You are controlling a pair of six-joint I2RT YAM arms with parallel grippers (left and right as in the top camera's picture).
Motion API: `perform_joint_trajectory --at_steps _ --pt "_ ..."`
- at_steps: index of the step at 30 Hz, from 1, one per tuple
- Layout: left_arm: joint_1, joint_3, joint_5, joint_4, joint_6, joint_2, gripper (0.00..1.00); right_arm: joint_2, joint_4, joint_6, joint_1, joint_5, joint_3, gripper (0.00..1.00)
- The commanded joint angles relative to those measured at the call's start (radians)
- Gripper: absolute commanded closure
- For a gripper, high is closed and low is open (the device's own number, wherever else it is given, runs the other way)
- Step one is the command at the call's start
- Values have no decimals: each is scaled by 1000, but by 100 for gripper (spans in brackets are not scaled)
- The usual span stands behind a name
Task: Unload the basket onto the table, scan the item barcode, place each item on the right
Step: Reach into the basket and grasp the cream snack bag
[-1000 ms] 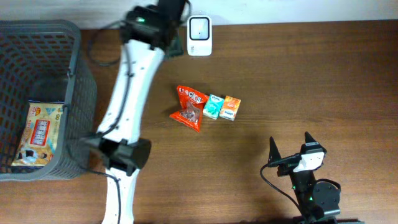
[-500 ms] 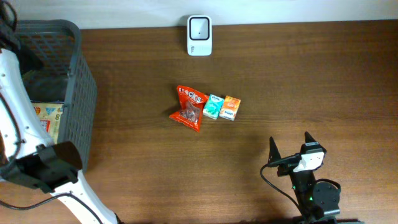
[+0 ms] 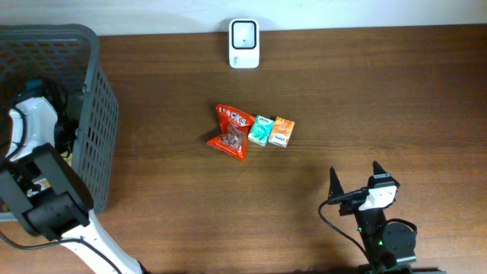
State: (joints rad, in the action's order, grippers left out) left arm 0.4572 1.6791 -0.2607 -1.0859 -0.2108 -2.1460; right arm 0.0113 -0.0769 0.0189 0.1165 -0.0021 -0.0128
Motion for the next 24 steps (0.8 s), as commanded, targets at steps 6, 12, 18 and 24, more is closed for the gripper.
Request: perform_joint_trajectory --at_steps 6,12,18,24 --pt "16 -115 -34 195 27 1 16 -6 -3 0 -6 -2 7 2" --pt "60 -194 16 237 26 1 60 -6 -3 0 -6 -2 7 2" --pt "63 -163 153 197 26 36 100 -6 -3 1 -6 -2 7 2" --pt "63 16 398 105 26 304 100 -6 -3 0 -6 -2 7 1"
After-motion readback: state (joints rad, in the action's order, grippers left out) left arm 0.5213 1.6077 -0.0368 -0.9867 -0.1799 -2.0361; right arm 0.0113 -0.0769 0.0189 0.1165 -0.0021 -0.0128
